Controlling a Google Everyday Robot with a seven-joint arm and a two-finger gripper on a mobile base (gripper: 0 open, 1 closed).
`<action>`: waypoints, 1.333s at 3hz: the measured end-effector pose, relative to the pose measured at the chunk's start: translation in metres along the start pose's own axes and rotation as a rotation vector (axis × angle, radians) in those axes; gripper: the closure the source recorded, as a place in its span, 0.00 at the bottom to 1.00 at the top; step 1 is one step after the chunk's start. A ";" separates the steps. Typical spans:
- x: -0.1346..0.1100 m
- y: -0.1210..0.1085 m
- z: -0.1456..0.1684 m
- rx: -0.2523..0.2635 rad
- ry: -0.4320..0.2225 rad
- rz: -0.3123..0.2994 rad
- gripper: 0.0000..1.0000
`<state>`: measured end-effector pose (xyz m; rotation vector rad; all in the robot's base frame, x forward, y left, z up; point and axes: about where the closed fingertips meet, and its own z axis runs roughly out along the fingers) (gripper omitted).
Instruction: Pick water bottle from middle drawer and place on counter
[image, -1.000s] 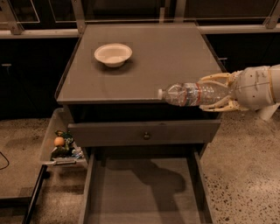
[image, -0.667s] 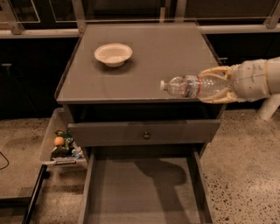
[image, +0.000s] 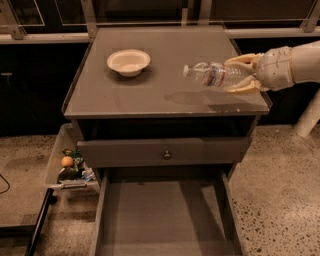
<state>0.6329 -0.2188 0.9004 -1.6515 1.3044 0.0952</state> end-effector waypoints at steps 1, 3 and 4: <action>0.019 -0.029 0.031 0.008 -0.053 0.082 1.00; 0.044 -0.036 0.077 -0.047 -0.026 0.202 1.00; 0.051 -0.033 0.092 -0.081 0.012 0.239 1.00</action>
Offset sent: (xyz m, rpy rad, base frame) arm 0.0953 0.0152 -0.0299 0.1677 0.1520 -0.0421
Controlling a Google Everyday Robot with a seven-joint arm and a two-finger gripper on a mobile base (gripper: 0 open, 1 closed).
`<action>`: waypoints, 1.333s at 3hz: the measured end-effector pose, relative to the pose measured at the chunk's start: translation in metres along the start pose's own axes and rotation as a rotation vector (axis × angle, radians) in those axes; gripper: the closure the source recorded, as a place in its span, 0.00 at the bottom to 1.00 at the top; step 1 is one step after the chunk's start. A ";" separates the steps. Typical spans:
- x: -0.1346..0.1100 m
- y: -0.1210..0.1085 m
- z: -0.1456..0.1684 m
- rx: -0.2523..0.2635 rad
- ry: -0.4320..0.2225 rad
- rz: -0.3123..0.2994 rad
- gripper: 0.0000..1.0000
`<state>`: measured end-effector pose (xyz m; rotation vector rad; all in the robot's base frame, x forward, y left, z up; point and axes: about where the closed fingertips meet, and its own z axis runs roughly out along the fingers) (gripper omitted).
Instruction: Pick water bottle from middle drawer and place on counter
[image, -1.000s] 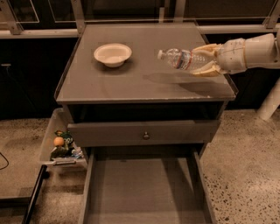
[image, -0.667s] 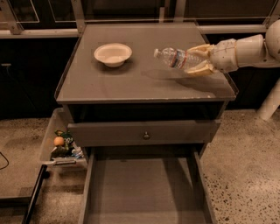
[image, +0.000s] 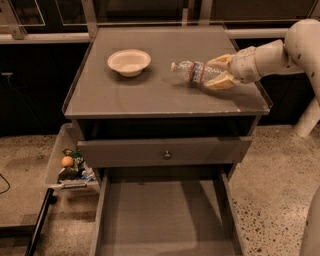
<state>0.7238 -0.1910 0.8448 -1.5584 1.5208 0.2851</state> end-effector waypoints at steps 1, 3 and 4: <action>-0.003 -0.002 -0.002 0.000 0.000 0.001 0.81; -0.015 -0.004 -0.004 0.003 0.009 -0.020 0.34; -0.015 -0.004 -0.004 0.003 0.009 -0.020 0.11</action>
Offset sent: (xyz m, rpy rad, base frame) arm 0.0001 0.0001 0.0037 -0.0001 0.0007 -0.0003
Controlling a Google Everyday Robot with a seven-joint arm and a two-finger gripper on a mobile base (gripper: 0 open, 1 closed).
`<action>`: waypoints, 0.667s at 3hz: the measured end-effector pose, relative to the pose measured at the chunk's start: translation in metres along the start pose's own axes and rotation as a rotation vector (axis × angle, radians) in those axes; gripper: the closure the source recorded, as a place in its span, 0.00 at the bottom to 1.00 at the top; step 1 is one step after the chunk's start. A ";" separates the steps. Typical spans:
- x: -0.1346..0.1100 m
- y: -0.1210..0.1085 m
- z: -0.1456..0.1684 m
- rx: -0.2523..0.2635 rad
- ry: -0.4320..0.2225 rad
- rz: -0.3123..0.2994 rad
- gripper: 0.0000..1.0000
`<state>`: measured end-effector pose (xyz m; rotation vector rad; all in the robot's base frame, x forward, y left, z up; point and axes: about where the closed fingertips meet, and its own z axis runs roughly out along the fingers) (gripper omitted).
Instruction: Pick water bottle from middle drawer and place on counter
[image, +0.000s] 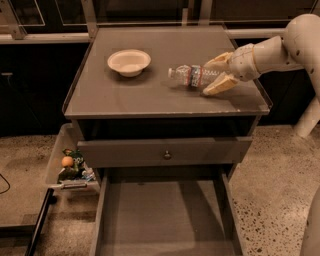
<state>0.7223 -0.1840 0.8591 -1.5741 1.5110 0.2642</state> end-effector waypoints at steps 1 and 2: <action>0.000 0.000 0.000 0.000 0.000 0.000 0.00; 0.000 0.000 0.000 0.000 0.000 0.000 0.00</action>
Offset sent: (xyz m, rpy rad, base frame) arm 0.0000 0.0000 0.0000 0.0000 0.0000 0.0000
